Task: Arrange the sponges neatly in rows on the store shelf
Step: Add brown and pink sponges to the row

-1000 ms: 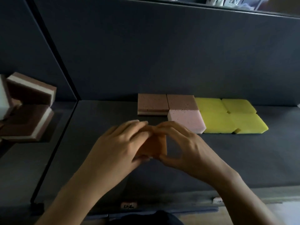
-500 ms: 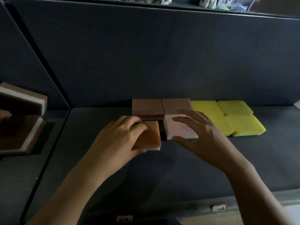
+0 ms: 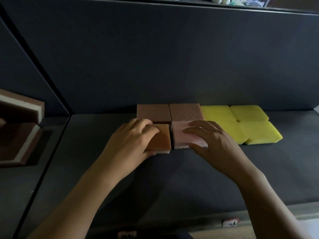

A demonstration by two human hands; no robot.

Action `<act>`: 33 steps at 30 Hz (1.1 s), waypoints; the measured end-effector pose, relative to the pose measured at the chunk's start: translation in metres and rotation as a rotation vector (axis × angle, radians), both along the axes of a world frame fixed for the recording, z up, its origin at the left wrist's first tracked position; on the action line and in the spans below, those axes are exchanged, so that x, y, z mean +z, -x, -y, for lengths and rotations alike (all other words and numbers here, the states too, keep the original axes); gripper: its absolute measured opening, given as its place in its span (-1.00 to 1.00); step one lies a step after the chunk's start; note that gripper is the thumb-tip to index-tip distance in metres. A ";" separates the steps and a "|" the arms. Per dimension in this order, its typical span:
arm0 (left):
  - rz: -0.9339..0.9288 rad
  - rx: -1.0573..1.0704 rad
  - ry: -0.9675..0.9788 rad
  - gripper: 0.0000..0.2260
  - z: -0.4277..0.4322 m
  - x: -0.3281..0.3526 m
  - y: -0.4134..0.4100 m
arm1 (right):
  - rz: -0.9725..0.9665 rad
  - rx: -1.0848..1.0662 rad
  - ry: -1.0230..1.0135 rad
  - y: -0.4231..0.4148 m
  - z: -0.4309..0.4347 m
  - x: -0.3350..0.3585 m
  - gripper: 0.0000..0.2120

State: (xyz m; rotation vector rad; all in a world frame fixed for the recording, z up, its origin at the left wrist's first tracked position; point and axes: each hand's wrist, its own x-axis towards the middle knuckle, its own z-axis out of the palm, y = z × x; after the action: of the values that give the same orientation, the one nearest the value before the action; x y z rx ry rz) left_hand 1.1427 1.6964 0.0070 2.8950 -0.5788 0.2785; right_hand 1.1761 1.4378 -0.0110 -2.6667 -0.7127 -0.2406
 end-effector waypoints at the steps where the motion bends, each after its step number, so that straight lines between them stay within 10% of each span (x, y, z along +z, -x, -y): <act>1: 0.000 -0.002 -0.002 -0.49 0.002 -0.001 -0.001 | -0.002 0.002 -0.001 0.000 0.001 -0.001 -0.57; 33: -0.037 0.066 0.010 -0.53 0.025 -0.008 -0.009 | 0.046 0.012 0.009 -0.001 0.000 -0.006 -0.60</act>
State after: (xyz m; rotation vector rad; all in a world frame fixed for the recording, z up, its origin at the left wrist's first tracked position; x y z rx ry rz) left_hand 1.1514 1.6718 -0.0010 2.9068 -0.4745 0.2354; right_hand 1.1767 1.4374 -0.0170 -2.6726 -0.7453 -0.2973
